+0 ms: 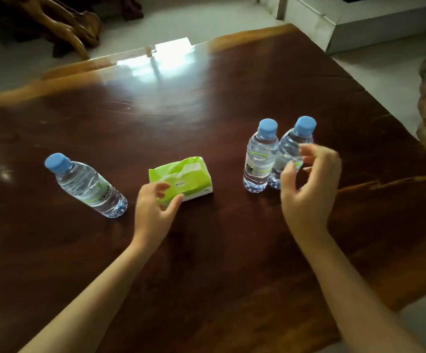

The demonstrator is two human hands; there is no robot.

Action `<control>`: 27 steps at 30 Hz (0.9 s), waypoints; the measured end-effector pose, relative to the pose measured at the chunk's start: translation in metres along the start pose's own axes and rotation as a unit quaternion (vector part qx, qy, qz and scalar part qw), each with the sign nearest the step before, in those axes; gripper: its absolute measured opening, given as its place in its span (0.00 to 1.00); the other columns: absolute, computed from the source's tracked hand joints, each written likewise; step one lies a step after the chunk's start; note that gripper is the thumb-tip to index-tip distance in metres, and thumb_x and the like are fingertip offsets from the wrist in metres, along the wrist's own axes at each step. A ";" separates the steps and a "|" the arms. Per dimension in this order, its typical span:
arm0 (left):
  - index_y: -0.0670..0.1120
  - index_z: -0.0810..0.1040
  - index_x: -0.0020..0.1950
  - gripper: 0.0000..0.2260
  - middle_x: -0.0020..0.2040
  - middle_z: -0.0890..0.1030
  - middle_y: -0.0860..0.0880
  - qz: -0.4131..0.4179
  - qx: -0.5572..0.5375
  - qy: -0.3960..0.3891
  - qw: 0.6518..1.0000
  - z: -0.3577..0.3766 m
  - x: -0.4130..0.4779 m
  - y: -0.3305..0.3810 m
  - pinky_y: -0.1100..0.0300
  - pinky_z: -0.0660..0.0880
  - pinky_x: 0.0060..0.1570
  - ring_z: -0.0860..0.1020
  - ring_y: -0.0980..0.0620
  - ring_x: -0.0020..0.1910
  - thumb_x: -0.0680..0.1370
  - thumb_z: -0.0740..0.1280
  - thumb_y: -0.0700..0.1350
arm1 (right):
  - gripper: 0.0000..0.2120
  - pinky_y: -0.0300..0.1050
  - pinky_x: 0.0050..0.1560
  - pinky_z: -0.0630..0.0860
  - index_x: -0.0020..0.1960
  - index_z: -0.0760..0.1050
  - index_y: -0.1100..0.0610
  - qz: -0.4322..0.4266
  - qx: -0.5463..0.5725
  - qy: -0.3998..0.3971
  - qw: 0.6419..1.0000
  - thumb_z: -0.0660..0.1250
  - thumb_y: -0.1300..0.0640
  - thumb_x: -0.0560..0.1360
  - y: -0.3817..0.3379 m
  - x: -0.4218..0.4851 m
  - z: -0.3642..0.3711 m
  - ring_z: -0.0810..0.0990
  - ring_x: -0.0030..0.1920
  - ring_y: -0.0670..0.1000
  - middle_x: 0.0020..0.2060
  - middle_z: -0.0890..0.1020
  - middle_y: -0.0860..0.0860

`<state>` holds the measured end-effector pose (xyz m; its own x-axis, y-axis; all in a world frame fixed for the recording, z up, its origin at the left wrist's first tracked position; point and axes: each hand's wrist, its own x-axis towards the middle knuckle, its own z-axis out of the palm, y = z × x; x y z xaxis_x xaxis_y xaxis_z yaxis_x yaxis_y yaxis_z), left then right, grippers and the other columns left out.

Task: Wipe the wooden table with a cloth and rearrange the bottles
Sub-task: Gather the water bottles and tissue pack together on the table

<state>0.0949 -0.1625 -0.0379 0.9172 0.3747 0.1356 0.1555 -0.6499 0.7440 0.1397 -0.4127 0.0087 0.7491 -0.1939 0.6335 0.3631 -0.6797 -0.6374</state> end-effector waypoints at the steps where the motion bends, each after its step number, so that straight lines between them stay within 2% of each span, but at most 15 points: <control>1: 0.42 0.76 0.51 0.14 0.48 0.76 0.45 -0.037 0.023 0.033 0.998 -0.016 -0.011 -0.022 0.49 0.75 0.49 0.74 0.50 0.44 0.70 0.73 0.45 | 0.12 0.48 0.54 0.72 0.56 0.71 0.62 -0.055 0.026 -0.025 0.998 0.64 0.61 0.72 -0.019 -0.015 0.010 0.74 0.50 0.55 0.49 0.77 0.58; 3: 0.40 0.74 0.50 0.16 0.50 0.76 0.39 -0.155 0.038 0.072 0.984 -0.040 -0.022 -0.057 0.52 0.73 0.49 0.73 0.50 0.42 0.70 0.74 0.46 | 0.13 0.50 0.54 0.73 0.56 0.73 0.61 -0.126 0.054 -0.159 0.978 0.66 0.61 0.72 -0.046 -0.038 0.045 0.75 0.52 0.56 0.50 0.79 0.57; 5: 0.37 0.71 0.56 0.24 0.58 0.72 0.34 -0.240 0.027 0.110 0.964 -0.055 -0.018 -0.079 0.52 0.73 0.54 0.74 0.47 0.45 0.68 0.76 0.47 | 0.20 0.54 0.60 0.71 0.63 0.71 0.58 -0.146 0.000 -0.320 0.936 0.68 0.56 0.72 -0.063 -0.053 0.086 0.72 0.60 0.57 0.58 0.77 0.55; 7: 0.35 0.66 0.62 0.33 0.62 0.67 0.34 -0.253 0.008 0.145 0.957 -0.066 -0.006 -0.091 0.45 0.72 0.60 0.75 0.40 0.54 0.65 0.78 0.48 | 0.28 0.55 0.69 0.61 0.70 0.62 0.53 -0.137 -0.071 -0.441 0.884 0.67 0.50 0.73 -0.067 -0.061 0.124 0.62 0.70 0.55 0.68 0.69 0.52; 9: 0.36 0.61 0.67 0.41 0.66 0.64 0.34 -0.232 -0.016 0.157 0.960 -0.075 0.010 -0.098 0.42 0.69 0.64 0.70 0.37 0.63 0.64 0.79 0.49 | 0.34 0.55 0.73 0.52 0.73 0.55 0.50 -0.125 -0.110 -0.493 0.854 0.67 0.47 0.73 -0.068 -0.068 0.154 0.53 0.73 0.55 0.73 0.61 0.50; 12: 0.40 0.55 0.72 0.48 0.71 0.64 0.37 -0.177 -0.087 0.146 0.969 -0.089 0.035 -0.100 0.43 0.66 0.68 0.67 0.40 0.69 0.62 0.79 0.50 | 0.38 0.56 0.73 0.48 0.74 0.53 0.51 -0.109 -0.130 -0.497 0.851 0.69 0.49 0.72 -0.072 -0.077 0.181 0.50 0.74 0.56 0.74 0.58 0.50; 16: 0.44 0.60 0.70 0.42 0.64 0.74 0.41 -0.088 -0.153 0.122 0.977 -0.095 0.046 -0.094 0.46 0.73 0.62 0.75 0.44 0.61 0.62 0.78 0.46 | 0.33 0.57 0.72 0.51 0.72 0.59 0.52 -0.112 -0.141 -0.465 0.867 0.69 0.54 0.72 -0.077 -0.085 0.197 0.56 0.73 0.58 0.72 0.63 0.52; 19: 0.46 0.62 0.68 0.36 0.58 0.77 0.49 -0.095 -0.168 0.118 0.974 -0.095 0.045 -0.094 0.56 0.73 0.56 0.77 0.49 0.55 0.65 0.78 0.44 | 0.29 0.59 0.70 0.56 0.69 0.65 0.54 -0.106 -0.136 -0.434 0.884 0.70 0.58 0.71 -0.077 -0.091 0.203 0.61 0.70 0.59 0.69 0.69 0.53; 21: 0.45 0.62 0.68 0.36 0.58 0.77 0.47 -0.090 -0.169 0.115 0.975 -0.096 0.046 -0.094 0.60 0.72 0.53 0.76 0.51 0.54 0.66 0.77 0.43 | 0.25 0.60 0.66 0.61 0.66 0.69 0.56 -0.116 -0.133 -0.406 0.897 0.70 0.60 0.71 -0.078 -0.094 0.205 0.66 0.66 0.60 0.66 0.73 0.54; 27: 0.44 0.61 0.68 0.35 0.61 0.76 0.43 -0.078 -0.163 0.104 0.978 -0.099 0.045 -0.095 0.60 0.72 0.54 0.76 0.49 0.56 0.67 0.76 0.43 | 0.11 0.56 0.50 0.72 0.54 0.78 0.61 -0.168 -0.132 -0.331 0.919 0.68 0.63 0.72 -0.087 -0.100 0.208 0.75 0.52 0.63 0.50 0.82 0.57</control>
<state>0.0856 -0.0188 -0.0377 0.7924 0.6001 0.1092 0.1306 -0.3417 0.9307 0.1484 -0.1869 -0.0903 0.8242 0.4722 0.3127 0.5537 -0.7876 -0.2702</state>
